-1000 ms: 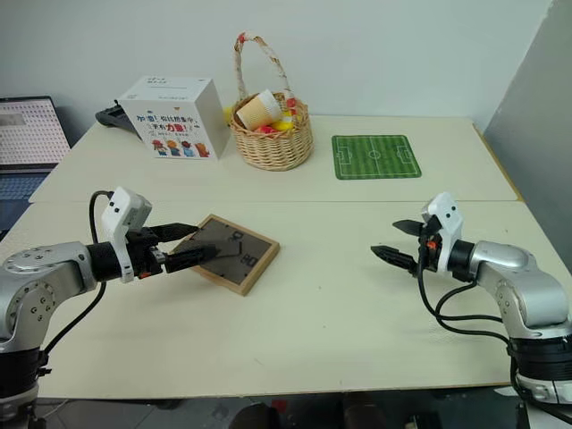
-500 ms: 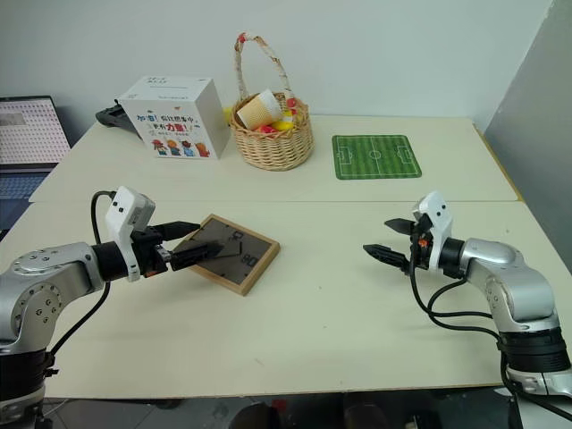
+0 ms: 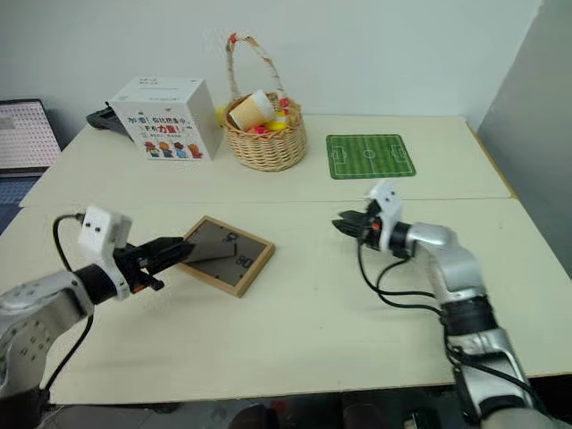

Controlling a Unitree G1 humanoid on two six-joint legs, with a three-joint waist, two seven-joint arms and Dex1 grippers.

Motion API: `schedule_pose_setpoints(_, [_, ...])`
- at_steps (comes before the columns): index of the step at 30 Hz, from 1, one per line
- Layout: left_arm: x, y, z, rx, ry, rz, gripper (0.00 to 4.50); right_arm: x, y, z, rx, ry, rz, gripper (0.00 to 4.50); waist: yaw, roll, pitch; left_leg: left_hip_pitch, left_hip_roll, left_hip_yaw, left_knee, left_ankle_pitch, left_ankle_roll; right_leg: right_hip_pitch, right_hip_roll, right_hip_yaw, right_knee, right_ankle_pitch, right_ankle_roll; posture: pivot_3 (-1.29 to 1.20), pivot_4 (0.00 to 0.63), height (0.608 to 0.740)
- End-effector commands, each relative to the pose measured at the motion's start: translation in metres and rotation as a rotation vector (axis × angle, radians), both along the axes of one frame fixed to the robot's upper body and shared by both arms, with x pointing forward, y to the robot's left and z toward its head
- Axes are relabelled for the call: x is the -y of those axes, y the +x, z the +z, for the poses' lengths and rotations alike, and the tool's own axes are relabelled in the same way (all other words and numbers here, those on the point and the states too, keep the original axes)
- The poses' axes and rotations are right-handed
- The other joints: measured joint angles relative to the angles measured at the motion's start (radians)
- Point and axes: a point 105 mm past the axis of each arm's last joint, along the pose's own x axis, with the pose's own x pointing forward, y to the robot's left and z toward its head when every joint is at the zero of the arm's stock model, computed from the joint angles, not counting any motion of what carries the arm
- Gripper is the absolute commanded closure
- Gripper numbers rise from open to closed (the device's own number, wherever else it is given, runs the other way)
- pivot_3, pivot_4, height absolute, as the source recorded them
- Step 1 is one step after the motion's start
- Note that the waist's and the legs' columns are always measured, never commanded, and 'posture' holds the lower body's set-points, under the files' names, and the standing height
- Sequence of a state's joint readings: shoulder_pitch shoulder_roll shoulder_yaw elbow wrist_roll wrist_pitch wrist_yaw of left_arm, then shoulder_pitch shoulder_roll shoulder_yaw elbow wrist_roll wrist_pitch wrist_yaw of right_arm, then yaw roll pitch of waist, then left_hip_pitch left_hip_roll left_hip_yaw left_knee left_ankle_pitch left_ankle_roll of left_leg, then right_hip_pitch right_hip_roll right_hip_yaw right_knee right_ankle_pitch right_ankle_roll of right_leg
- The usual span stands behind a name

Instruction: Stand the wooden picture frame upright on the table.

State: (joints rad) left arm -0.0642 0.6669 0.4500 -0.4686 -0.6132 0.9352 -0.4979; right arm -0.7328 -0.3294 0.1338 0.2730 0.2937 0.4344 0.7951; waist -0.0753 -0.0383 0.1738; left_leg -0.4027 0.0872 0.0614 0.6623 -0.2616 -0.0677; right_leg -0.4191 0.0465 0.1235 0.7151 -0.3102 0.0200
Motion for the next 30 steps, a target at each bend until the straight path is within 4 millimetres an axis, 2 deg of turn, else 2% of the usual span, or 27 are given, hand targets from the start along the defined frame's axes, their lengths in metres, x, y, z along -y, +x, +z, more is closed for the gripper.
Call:
schedule_pose_setpoints(1, [-0.015,-0.007,0.003,0.066,0.030,0.185,3.82,-0.032,0.015,0.001,0.043,-0.003,0.017,4.28,0.000,0.000,0.000,0.000,0.000,-0.001,0.000,0.000,0.000,0.000,0.000,0.000,0.000,0.000,0.000,0.00,0.150,0.740])
schedule_pose_setpoints(2, [-0.017,-0.009,0.002,0.075,0.028,0.218,3.99,-0.040,0.018,-0.001,0.042,-0.005,0.024,4.45,-0.002,-0.001,0.000,-0.001,0.001,-0.002,0.000,0.000,0.000,0.000,0.000,0.000,0.000,0.000,0.000,0.00,0.150,0.740])
schedule_pose_setpoints(4, [-0.021,-0.011,-0.001,0.089,0.011,0.282,4.43,-0.056,0.022,-0.004,0.035,-0.001,0.043,4.50,0.000,-0.002,-0.001,-0.001,0.000,-0.003,0.001,0.000,0.000,0.000,0.000,-0.002,0.000,0.000,-0.001,0.00,0.150,0.740])
schedule_pose_setpoints(5, [-0.024,-0.013,-0.006,0.088,-0.001,0.319,4.48,-0.063,0.024,-0.007,0.036,-0.008,0.048,4.50,0.000,-0.002,-0.001,-0.001,0.000,-0.002,0.001,0.000,0.000,0.001,-0.001,-0.001,0.000,0.000,-0.001,0.00,0.150,0.740])
schedule_pose_setpoints(9, [-0.015,-0.020,-0.035,0.020,-0.013,0.361,4.48,-0.092,0.028,-0.021,0.042,-0.070,0.053,4.50,-0.008,-0.002,-0.001,0.001,-0.002,-0.001,0.000,0.000,0.000,0.002,-0.003,-0.002,0.000,0.000,-0.001,0.00,0.150,0.740])
schedule_pose_setpoints(12, [0.000,-0.016,-0.045,-0.004,-0.033,0.328,4.48,-0.108,0.028,-0.028,0.058,-0.126,0.045,4.50,-0.007,-0.003,-0.002,0.000,-0.002,-0.003,0.000,0.000,0.000,0.003,-0.004,-0.001,0.000,0.000,-0.001,0.00,0.150,0.740])
schedule_pose_setpoints(17, [0.019,-0.006,-0.061,-0.043,-0.055,0.298,4.48,-0.137,0.015,-0.041,0.036,-0.174,0.107,4.50,-0.008,-0.003,-0.002,0.001,-0.003,-0.004,0.000,0.000,0.000,0.004,-0.005,-0.003,0.000,0.000,-0.001,0.00,0.150,0.740])
schedule_pose_setpoints(21, [0.029,-0.003,-0.069,-0.069,-0.041,0.269,4.48,-0.148,0.008,-0.043,0.030,-0.173,0.146,4.50,-0.009,-0.003,-0.002,0.001,-0.002,-0.004,0.000,0.000,0.000,0.005,-0.005,-0.003,0.000,0.000,-0.001,0.00,0.150,0.740])
schedule_pose_setpoints(25, [0.033,0.000,-0.069,-0.070,-0.021,0.238,4.48,-0.155,-0.008,-0.036,-0.024,-0.097,0.287,4.50,-0.008,-0.003,-0.002,0.002,-0.003,-0.005,0.000,0.000,0.000,0.005,-0.005,-0.003,0.000,0.000,-0.001,0.00,0.150,0.740])
schedule_pose_setpoints(28, [0.036,0.003,-0.068,-0.076,0.002,0.201,4.48,-0.148,-0.019,-0.043,-0.039,-0.120,0.382,4.50,-0.008,-0.002,-0.002,0.002,-0.003,-0.006,0.000,0.000,0.000,0.007,-0.005,-0.005,0.000,0.000,0.000,0.00,0.150,0.740])
schedule_pose_setpoints(30, [0.040,0.002,-0.071,-0.104,0.052,0.140,4.48,-0.135,-0.029,-0.052,-0.039,-0.160,0.436,4.50,-0.007,-0.002,-0.002,0.003,-0.003,-0.008,0.000,0.000,0.000,0.009,-0.005,-0.006,-0.001,0.000,0.000,0.00,0.150,0.740])
